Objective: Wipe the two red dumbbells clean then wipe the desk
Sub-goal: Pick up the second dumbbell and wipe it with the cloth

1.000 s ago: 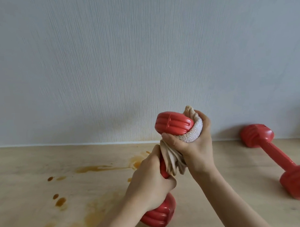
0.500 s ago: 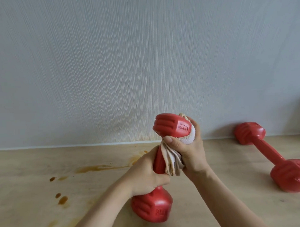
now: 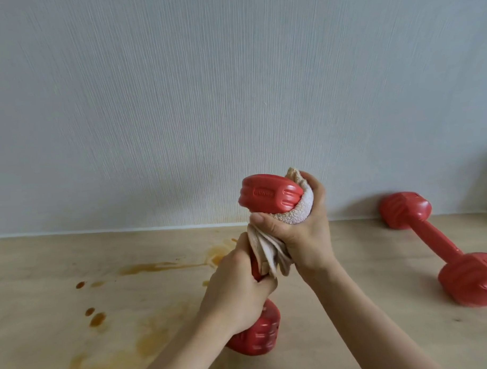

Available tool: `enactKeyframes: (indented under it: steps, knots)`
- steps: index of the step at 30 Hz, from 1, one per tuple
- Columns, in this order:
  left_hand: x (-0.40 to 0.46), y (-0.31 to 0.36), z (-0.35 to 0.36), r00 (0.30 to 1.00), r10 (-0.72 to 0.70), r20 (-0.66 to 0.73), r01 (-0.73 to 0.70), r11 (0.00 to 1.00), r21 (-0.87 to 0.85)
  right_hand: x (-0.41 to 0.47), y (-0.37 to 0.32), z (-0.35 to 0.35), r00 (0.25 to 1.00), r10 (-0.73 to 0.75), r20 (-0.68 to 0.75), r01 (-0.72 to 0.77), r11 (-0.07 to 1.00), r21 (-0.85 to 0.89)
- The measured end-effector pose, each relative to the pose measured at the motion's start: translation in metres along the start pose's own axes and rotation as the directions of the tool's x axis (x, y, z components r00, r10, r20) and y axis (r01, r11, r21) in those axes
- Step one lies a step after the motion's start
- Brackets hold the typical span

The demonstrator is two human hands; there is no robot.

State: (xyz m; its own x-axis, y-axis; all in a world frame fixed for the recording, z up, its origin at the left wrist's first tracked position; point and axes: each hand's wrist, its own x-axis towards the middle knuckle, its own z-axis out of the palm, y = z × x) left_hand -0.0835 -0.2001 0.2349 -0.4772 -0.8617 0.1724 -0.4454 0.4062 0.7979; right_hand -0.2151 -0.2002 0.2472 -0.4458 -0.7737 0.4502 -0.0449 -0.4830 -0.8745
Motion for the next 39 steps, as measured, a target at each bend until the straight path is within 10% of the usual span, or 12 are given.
enactKeyframes:
  steps: [6, 11, 20, 39]
  knots:
    - [0.002, -0.002, -0.002, 0.993, 0.082, 0.089, -0.071, 0.990, -0.120, 0.007, 0.009, -0.011, 0.966, 0.112, 0.235, -0.174, 0.949, 0.262]
    - [0.008, -0.003, -0.007, 0.974, 0.131, 0.186, -0.093, 0.976, -0.198, 0.003, 0.003, -0.011, 0.983, 0.122, 0.138, -0.151, 0.963, 0.225]
    - [-0.006, 0.010, 0.014, 0.980, 0.074, -0.185, -0.045, 0.987, 0.157, -0.006, -0.014, 0.005, 0.991, -0.091, -0.103, 0.073, 0.984, -0.162]
    - [0.013, -0.003, -0.006, 0.979, 0.082, 0.188, -0.048, 0.982, -0.181, 0.004, -0.001, -0.009, 0.994, 0.103, 0.039, -0.106, 0.990, 0.098]
